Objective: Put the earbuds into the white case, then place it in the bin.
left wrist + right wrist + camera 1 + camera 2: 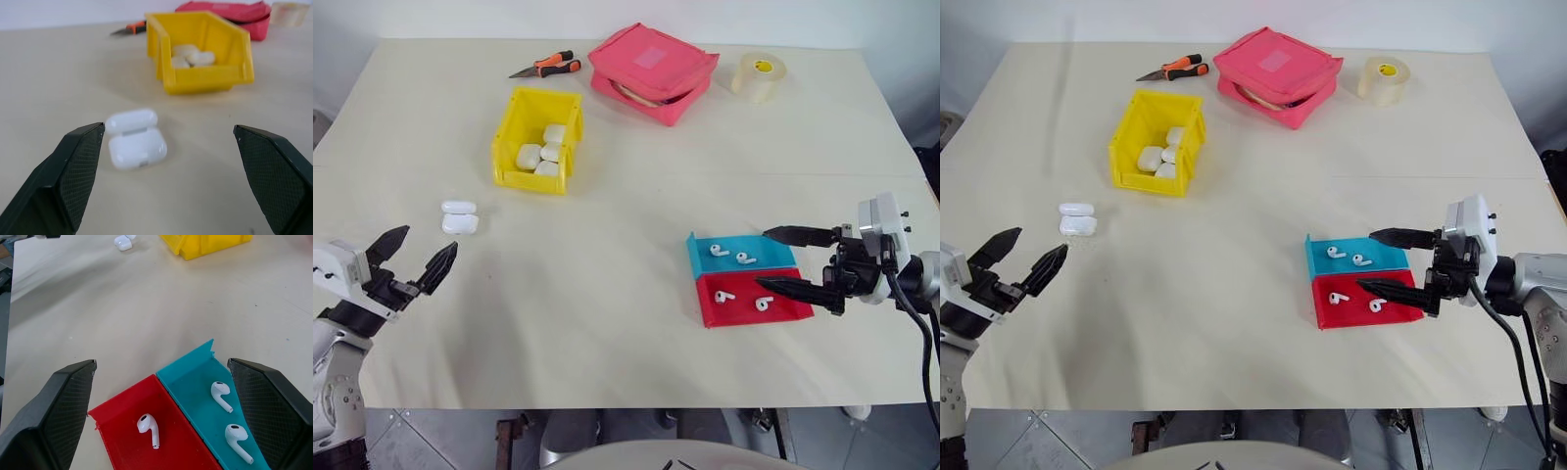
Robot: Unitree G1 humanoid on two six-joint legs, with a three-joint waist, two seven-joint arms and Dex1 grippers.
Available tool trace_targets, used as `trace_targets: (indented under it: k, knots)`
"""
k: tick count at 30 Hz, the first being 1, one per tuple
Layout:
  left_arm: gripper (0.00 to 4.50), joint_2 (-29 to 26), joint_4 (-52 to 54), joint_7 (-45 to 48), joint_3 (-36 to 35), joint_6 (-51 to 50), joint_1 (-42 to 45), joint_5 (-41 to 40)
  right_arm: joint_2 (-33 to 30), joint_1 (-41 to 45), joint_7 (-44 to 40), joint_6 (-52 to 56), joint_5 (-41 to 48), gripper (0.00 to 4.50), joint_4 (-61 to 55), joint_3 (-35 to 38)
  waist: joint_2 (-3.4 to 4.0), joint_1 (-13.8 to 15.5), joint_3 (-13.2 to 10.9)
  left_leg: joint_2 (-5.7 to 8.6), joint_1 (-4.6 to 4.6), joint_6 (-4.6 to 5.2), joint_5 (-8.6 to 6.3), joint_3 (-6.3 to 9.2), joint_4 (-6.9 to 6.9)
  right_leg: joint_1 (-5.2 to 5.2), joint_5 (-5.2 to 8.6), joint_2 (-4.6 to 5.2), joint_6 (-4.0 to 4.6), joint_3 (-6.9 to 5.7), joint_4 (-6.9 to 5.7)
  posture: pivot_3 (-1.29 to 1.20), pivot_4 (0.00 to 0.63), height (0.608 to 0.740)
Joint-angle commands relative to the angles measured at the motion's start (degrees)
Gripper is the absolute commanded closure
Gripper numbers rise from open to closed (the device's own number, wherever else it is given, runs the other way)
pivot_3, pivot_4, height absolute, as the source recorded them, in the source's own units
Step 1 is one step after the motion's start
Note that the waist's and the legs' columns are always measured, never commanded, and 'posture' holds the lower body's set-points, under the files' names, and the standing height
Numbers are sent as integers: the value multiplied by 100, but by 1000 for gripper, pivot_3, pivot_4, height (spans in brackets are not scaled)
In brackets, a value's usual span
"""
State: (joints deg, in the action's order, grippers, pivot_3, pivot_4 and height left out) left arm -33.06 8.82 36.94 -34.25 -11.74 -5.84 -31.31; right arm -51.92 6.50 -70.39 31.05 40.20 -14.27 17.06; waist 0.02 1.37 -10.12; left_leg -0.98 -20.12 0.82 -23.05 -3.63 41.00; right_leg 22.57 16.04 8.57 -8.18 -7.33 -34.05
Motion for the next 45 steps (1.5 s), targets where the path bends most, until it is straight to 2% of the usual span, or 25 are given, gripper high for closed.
trace_targets:
  k: [1, 6, 12, 18, 24, 31, 38, 42, 45]
  knots:
    - [18, -51, 87, -73, 10, 202, 43, 146, 25, 91, -2, -123, 27, 0, -15, 43, 0, -3, 0, 0, 0, 0, 0, 0, 0, 0, 0, 0, 0, 0, 0, 0, 150, 740]
    - [18, -53, 123, -259, 12, 119, 24, 222, 46, 170, -11, -153, -7, 0, 54, -52, 0, -3, 0, -1, 0, 0, 0, 0, -1, 0, 0, -1, 0, -2, 1, 0, 150, 740]
    - [18, -128, 610, -545, -126, -355, -143, 118, 65, 668, -116, -285, -182, 0, 424, -359, 0, -8, 0, -1, 0, 0, 0, 1, 0, 0, 0, -1, 0, -1, 0, 0, 150, 740]
    - [18, -8, 1456, -814, -848, -1286, -1052, -592, 197, 1120, -139, -640, -608, 0, 801, -806, 0, -20, 0, -3, -1, -2, -1, 1, -1, 1, 0, 1, 0, 0, 6, 0, 150, 740]
    - [18, 280, 1753, -437, -1673, -1202, -2389, -803, 335, 1536, -600, -1029, -730, 0, 1140, -1089, 4, -68, -3, -6, -2, -4, -2, 1, -3, 1, 1, -3, 2, -3, 10, 0, 150, 740]
    - [18, 431, 1798, -254, -2081, -1132, -3000, -957, 441, 1936, -1137, -1320, -742, 0, 1671, -1242, 5, -22, -4, -5, -2, -1, -5, 2, 2, 0, -1, 0, 7, 0, 10, 0, 150, 740]
    - [18, 104, 1951, -578, -1823, -1458, -2559, -972, 575, 2138, -1510, -1557, -796, 0, 1988, -1340, 9, -12, -6, -6, -3, -2, -6, 4, 1, 1, 0, 0, 12, -2, 10, 0, 150, 740]
    - [18, -605, 2068, -1089, -1296, -2440, -1858, -1041, 603, 2154, -1538, -1636, -855, 0, 2047, -1379, 13, -4, -8, -5, -3, -2, -6, 5, 3, 1, -1, 0, 14, -2, 5, 0, 150, 740]
    - [18, -1169, 1929, -1669, -855, -3536, -971, -1214, 636, 2237, -1507, -1668, -927, 0, 2138, -1407, 15, -20, -9, -5, -2, -2, -6, 4, 3, 1, -1, -1, 14, -1, 1, 0, 150, 740]
